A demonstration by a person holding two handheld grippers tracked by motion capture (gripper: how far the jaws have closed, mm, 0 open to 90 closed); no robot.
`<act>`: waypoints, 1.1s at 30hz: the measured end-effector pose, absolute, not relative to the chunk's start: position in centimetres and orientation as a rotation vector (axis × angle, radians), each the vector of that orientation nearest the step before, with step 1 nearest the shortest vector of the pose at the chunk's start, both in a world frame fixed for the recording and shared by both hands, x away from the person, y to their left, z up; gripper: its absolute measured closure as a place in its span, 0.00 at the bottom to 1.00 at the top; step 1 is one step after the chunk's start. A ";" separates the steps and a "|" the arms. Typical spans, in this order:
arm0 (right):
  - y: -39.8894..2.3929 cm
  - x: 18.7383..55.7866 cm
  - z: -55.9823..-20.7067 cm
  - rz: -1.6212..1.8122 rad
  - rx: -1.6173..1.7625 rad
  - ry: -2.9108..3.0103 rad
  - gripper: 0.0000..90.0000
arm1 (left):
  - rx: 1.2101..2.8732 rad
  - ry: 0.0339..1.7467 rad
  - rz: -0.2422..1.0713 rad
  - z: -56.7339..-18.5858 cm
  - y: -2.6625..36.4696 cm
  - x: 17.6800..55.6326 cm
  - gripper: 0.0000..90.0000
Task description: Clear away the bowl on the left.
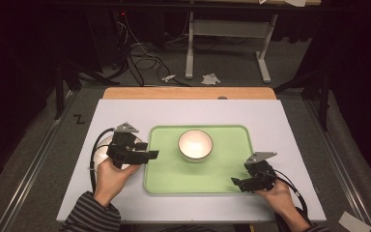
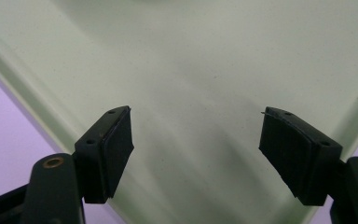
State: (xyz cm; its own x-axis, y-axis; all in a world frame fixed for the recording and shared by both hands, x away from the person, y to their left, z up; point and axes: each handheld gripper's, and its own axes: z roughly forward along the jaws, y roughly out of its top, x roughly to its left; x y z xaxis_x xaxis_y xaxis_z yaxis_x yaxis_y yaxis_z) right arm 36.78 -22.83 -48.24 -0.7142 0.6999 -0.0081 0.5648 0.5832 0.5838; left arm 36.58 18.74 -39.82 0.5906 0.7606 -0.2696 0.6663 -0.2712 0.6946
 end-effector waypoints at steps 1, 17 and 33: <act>-22.8 36.8 -48.2 0.823 1.049 2.576 0.30 | 2.004 1.134 0.142 -39.9 18.8 36.5 0.48; -22.8 36.8 -48.3 0.823 1.048 2.577 0.30 | 1.979 1.141 0.155 -40.2 19.6 35.2 0.48; -22.8 36.7 -48.2 0.823 1.052 2.576 0.30 | 1.972 1.162 0.132 -41.9 20.4 34.1 0.47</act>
